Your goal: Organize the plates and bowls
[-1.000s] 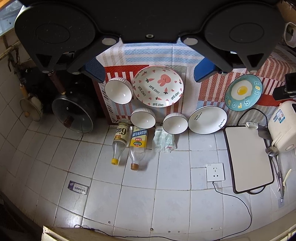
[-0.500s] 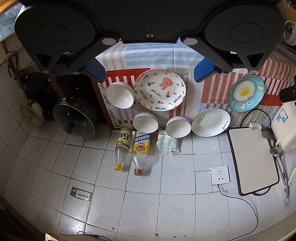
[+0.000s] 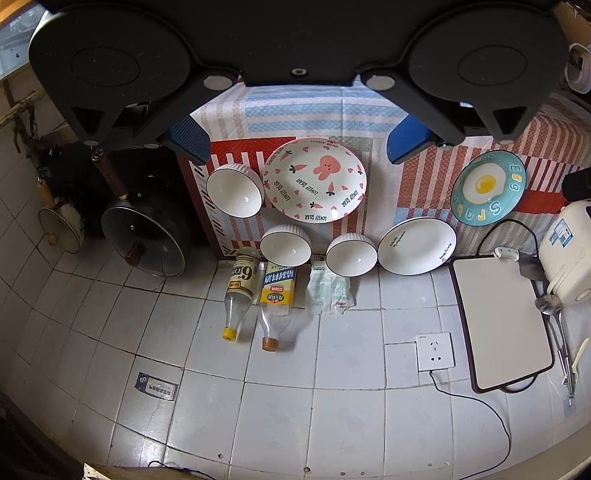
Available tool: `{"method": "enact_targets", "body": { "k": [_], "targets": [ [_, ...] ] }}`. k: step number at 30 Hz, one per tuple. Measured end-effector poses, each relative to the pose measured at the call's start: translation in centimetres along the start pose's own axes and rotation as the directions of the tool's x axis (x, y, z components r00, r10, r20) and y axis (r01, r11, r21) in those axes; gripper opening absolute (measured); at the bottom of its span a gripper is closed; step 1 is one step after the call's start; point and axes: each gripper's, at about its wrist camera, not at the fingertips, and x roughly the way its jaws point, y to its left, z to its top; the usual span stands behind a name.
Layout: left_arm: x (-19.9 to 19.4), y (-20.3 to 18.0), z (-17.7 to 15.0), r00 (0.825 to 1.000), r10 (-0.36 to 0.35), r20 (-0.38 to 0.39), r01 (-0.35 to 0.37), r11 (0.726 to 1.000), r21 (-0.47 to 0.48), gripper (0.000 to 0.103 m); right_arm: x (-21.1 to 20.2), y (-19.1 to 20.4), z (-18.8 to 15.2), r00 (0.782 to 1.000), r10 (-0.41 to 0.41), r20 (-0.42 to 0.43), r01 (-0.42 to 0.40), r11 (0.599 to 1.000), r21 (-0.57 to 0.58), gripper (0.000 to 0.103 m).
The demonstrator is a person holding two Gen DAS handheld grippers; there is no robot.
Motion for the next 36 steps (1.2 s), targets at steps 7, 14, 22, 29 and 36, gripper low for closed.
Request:
{"method": "enact_targets", "body": {
  "k": [7,14,22,29,36],
  "targets": [
    [0.4,0.6,-0.1,1.000,0.002,-0.015,-0.002,1.000,-0.010,0.103,0.0,0.3,0.0,1.000,0.014,0.009,-0.013,1.000,-0.012,0.103],
    [0.9,1.2,0.0,1.000,-0.022,-0.004,0.022,1.000,0.015,0.103,-0.2,1.0,-0.1,0.996,0.061,0.058,-0.060,0.998,-0.031,0.103],
    [3.0,4.9,2.2,0.995,-0.089,0.040,0.085,0.993,0.080,0.103,1.8,2.6,0.2,0.949,0.222,0.226,-0.229,0.973,0.006,0.103],
    [9.6,12.6,4.4,0.992,-0.122,0.020,0.121,0.991,0.062,0.099,8.8,9.7,1.8,0.928,0.339,0.153,-0.329,0.940,-0.089,0.095],
    [17.8,18.3,3.8,0.991,-0.123,-0.045,0.126,0.988,0.088,0.097,16.1,17.7,-0.1,0.901,0.431,0.042,-0.428,0.901,-0.072,0.089]
  ]
}}
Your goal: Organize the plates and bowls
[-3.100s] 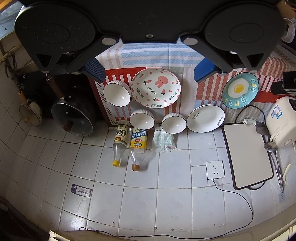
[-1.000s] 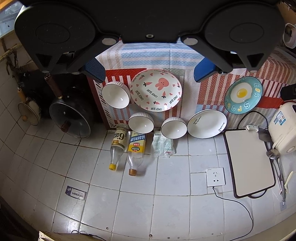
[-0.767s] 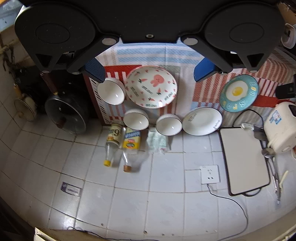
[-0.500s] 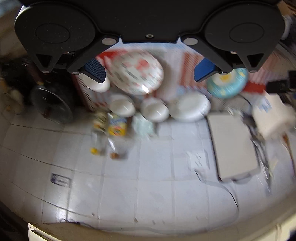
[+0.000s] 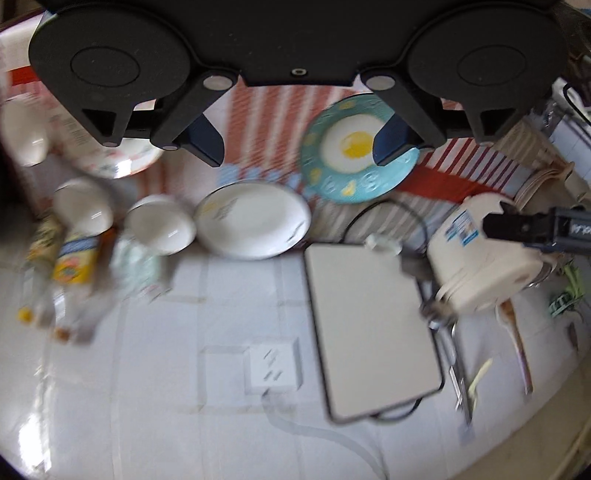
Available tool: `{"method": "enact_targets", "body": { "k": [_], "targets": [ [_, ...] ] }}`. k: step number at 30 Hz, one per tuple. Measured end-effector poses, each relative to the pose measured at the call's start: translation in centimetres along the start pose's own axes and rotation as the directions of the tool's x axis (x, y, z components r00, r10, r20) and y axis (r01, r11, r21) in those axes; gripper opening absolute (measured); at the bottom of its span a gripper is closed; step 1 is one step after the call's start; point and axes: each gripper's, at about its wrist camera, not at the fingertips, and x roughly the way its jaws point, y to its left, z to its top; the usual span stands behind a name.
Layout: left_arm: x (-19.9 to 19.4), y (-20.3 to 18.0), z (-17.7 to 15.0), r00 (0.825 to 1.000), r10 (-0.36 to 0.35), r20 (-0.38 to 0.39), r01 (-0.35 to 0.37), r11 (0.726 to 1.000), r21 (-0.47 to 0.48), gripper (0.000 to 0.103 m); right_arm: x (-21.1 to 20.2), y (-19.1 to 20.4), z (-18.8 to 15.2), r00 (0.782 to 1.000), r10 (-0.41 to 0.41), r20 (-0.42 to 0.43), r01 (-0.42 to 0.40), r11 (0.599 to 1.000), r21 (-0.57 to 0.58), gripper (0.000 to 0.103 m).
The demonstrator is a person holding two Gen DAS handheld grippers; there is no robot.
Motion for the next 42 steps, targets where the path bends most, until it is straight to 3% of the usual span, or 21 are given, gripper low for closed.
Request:
{"method": "enact_targets", "body": {
  "k": [3,7,10,12,14,16,18,21,23,26,27,28,34,42],
  "targets": [
    [3.6,2.8,-0.9,0.998,-0.044,-0.041,0.041,0.997,-0.064,0.097,3.7,0.4,-1.1,0.999,0.016,-0.044,-0.014,0.998,0.067,0.085],
    [8.9,5.0,-1.9,0.997,-0.036,-0.071,0.033,0.999,-0.043,0.095,8.1,0.2,-2.5,0.995,-0.064,-0.077,0.073,0.990,0.122,0.085],
    [12.6,6.3,-2.7,0.992,-0.095,-0.083,0.095,0.995,-0.008,0.085,10.9,-0.1,-3.6,0.989,-0.081,-0.124,0.100,0.984,0.148,0.085],
    [14.9,7.3,-3.3,0.985,-0.144,-0.099,0.140,0.989,-0.042,0.083,12.2,-0.1,-4.2,0.986,-0.082,-0.143,0.106,0.980,0.166,0.085],
    [16.9,7.9,-4.0,0.980,-0.163,-0.114,0.157,0.986,-0.064,0.070,13.4,0.2,-4.8,0.986,-0.092,-0.142,0.117,0.977,0.177,0.084],
    [18.5,8.0,-4.6,0.979,-0.147,-0.141,0.143,0.989,-0.034,0.061,14.3,0.5,-5.2,0.985,-0.098,-0.143,0.125,0.972,0.199,0.077],
    [19.1,8.1,-5.0,0.975,-0.174,-0.139,0.173,0.985,-0.020,0.058,15.3,0.5,-5.5,0.983,-0.074,-0.170,0.115,0.962,0.246,0.074],
    [20.1,8.3,-5.1,0.965,-0.213,-0.152,0.208,0.977,-0.046,0.045,16.0,0.6,-6.0,0.983,-0.030,-0.183,0.089,0.941,0.326,0.058],
    [20.4,8.3,-5.2,0.967,-0.205,-0.153,0.201,0.979,-0.038,0.033,16.1,0.9,-6.2,0.984,-0.035,-0.177,0.095,0.935,0.341,0.053],
    [21.0,8.5,-5.1,0.971,-0.175,-0.165,0.172,0.985,-0.031,0.016,17.0,0.9,-6.5,0.980,-0.033,-0.194,0.104,0.924,0.367,0.035],
    [21.1,8.6,-5.1,0.969,-0.177,-0.170,0.174,0.984,-0.033,0.015,17.2,0.9,-6.5,0.978,-0.041,-0.204,0.116,0.922,0.370,0.025],
    [21.2,8.9,-5.1,0.968,-0.184,-0.169,0.180,0.983,-0.040,0.016,17.3,0.8,-6.5,0.979,-0.041,-0.200,0.115,0.919,0.376,0.024],
    [21.7,9.2,-5.6,0.964,-0.208,-0.169,0.190,0.975,-0.116,0.021,17.5,0.1,-6.7,0.984,-0.024,-0.176,0.099,0.898,0.429,0.023],
    [20.7,8.0,-5.4,0.978,-0.150,-0.143,0.139,0.987,-0.085,0.020,15.8,-0.2,-6.0,0.992,-0.038,-0.122,0.090,0.883,0.461,0.018]
  ]
}}
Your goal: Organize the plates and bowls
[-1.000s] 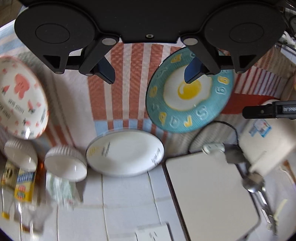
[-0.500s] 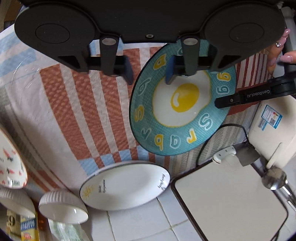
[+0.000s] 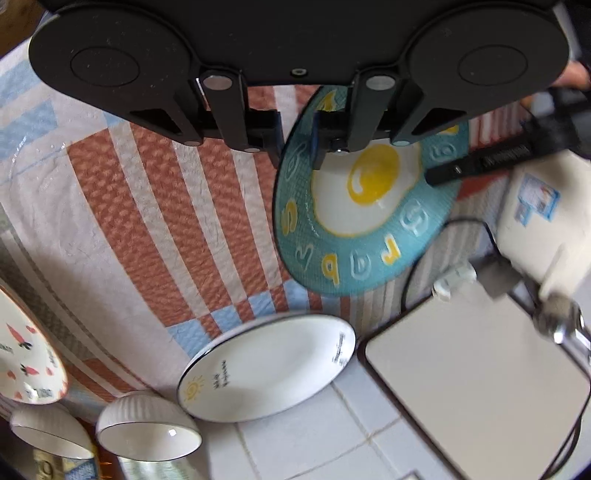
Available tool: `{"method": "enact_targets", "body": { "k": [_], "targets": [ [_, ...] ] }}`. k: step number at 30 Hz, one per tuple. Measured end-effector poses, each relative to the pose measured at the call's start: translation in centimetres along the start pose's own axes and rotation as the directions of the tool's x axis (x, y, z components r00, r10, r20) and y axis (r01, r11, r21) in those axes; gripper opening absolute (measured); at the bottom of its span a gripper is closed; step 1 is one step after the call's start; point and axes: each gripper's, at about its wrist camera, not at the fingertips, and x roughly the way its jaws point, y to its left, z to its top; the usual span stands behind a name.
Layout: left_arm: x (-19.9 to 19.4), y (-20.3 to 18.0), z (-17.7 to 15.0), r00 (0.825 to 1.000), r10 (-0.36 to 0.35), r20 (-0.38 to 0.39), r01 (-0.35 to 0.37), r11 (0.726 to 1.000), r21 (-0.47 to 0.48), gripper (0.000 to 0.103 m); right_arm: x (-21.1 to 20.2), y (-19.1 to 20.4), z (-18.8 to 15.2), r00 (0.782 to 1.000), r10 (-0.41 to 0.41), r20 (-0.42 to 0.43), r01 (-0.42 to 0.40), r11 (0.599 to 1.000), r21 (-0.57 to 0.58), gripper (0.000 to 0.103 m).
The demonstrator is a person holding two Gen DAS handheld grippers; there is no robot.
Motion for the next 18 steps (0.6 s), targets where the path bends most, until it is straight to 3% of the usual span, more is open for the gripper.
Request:
{"method": "enact_targets", "body": {
  "k": [7,18],
  "targets": [
    [-1.3,-2.5,-0.3,0.999,-0.053,0.007,0.052,0.998,0.022,0.020,-3.0,-1.6,1.2,0.999,0.000,0.046,0.001,1.000,-0.015,0.016],
    [-0.7,-10.2,-0.7,0.984,-0.168,-0.049,0.174,0.976,0.133,0.020,-8.7,-7.6,0.5,0.993,-0.076,0.092,0.072,0.996,0.043,0.017]
  ]
}}
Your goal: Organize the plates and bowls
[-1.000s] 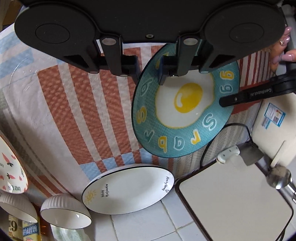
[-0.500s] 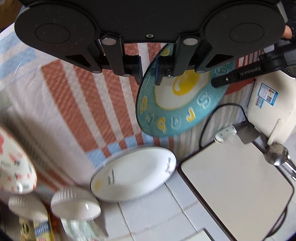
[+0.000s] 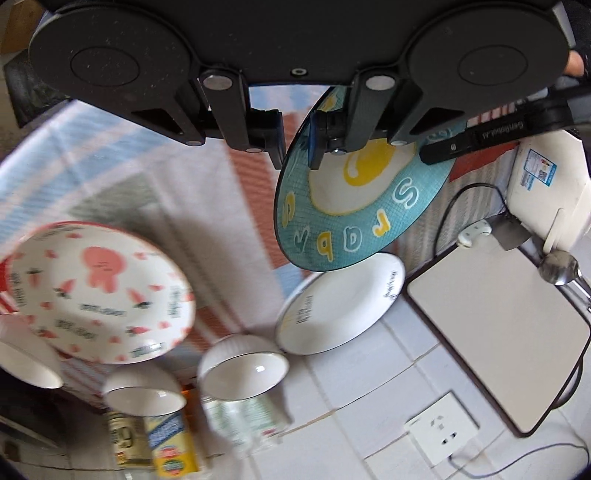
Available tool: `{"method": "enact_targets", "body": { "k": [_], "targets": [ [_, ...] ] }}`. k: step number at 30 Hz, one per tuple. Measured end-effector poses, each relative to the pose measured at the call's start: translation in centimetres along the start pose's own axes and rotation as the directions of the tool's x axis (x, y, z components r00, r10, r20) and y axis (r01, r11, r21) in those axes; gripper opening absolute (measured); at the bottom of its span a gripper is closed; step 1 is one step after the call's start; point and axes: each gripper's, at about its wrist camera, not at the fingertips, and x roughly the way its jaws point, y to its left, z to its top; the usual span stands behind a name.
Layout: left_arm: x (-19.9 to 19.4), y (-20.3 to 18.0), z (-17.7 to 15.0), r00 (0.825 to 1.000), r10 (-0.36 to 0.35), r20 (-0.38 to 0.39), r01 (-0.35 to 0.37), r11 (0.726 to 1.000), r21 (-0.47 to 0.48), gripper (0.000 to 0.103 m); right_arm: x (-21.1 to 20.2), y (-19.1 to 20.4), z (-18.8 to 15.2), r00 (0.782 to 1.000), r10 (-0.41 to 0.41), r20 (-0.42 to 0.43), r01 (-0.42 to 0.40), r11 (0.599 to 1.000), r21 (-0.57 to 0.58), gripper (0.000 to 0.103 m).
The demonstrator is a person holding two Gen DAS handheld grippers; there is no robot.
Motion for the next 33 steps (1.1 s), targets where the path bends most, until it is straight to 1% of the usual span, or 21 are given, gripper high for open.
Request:
{"method": "enact_targets", "body": {
  "k": [2,6,14,17,18,21,24,29,33],
  "targets": [
    [0.6,-1.4,0.2,1.000,-0.013,-0.004,0.013,1.000,0.024,0.020,-0.5,-1.4,0.1,1.000,-0.009,0.007,0.009,1.000,0.022,0.017],
    [2.1,-3.1,0.6,1.000,-0.021,-0.014,0.022,0.999,0.045,0.020,-0.6,-3.7,0.6,1.000,-0.016,0.017,0.015,1.000,0.025,0.017],
    [4.5,-3.9,1.0,0.999,0.022,-0.037,-0.018,0.994,0.109,0.020,2.1,-6.3,0.4,0.999,0.029,0.018,-0.029,0.999,0.019,0.018],
    [5.1,-4.0,0.6,0.997,0.038,-0.071,-0.029,0.991,0.128,0.020,3.0,-6.1,-0.4,1.000,0.008,0.003,-0.008,0.999,-0.039,0.020],
    [5.1,-3.9,0.4,0.997,0.037,-0.069,-0.028,0.991,0.129,0.020,3.1,-6.0,-0.6,1.000,0.002,-0.002,-0.003,0.999,-0.049,0.021],
    [5.1,-3.9,0.3,0.997,0.043,-0.067,-0.036,0.993,0.114,0.020,3.2,-5.9,-0.8,1.000,-0.009,0.004,0.009,0.999,-0.033,0.022],
    [5.3,-4.3,0.4,0.996,0.064,-0.068,-0.056,0.992,0.115,0.021,3.3,-5.6,-0.5,1.000,-0.028,-0.010,0.028,0.998,-0.064,0.023],
    [5.3,-4.3,0.6,0.995,0.069,-0.078,-0.060,0.992,0.108,0.022,3.3,-5.6,-0.7,0.999,-0.032,-0.008,0.031,0.998,-0.058,0.024],
    [5.4,-4.5,0.8,0.992,0.075,-0.097,-0.063,0.990,0.126,0.023,3.4,-4.4,-0.5,0.997,-0.072,-0.036,0.067,0.990,-0.128,0.032]
  ]
}}
